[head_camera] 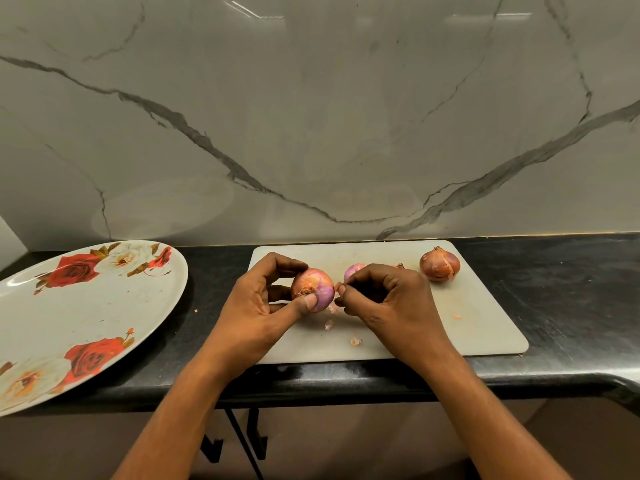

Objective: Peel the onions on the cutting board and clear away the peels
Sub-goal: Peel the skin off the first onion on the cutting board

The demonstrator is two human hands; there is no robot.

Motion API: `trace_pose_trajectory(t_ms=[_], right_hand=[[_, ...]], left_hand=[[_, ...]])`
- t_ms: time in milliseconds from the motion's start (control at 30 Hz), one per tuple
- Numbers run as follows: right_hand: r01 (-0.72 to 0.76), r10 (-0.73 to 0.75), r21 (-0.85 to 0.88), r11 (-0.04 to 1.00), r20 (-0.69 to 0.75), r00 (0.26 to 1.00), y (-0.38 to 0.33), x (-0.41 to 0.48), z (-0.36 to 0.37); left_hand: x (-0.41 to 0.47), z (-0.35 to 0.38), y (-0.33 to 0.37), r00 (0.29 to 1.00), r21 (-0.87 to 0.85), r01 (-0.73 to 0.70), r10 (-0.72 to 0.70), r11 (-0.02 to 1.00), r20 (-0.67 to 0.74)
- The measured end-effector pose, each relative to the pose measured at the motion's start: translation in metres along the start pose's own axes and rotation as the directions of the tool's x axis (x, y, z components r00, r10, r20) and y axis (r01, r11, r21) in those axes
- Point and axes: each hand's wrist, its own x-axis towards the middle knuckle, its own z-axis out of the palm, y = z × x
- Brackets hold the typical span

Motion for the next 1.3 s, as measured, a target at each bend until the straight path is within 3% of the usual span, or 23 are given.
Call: trace_pose_trajectory(t_ms=[300,900,1300], right_hand=[[-0.079,0.078,-0.01,0.997,-0.058,0.995,-0.002,0.0,-0.001],[0.011,-0.01,-0.007,1.0,0.143,0.99,-0.014,-0.002,-0.001],[0.041,-0.04,-0.015,0.999,0.074,0.996,-0.007,-0.001,-0.001]], left_hand=[[0.0,-0.005,-0.004,1.0,-0.148,-0.016,0.02,0.989,0.024],[-0.003,0.001,0.002,0.991,0.048,-0.053,0.047,0.997,0.127],[-0.003,-0.001,0.001,0.989,-0.013,-0.042,0.044,0.999,0.141]])
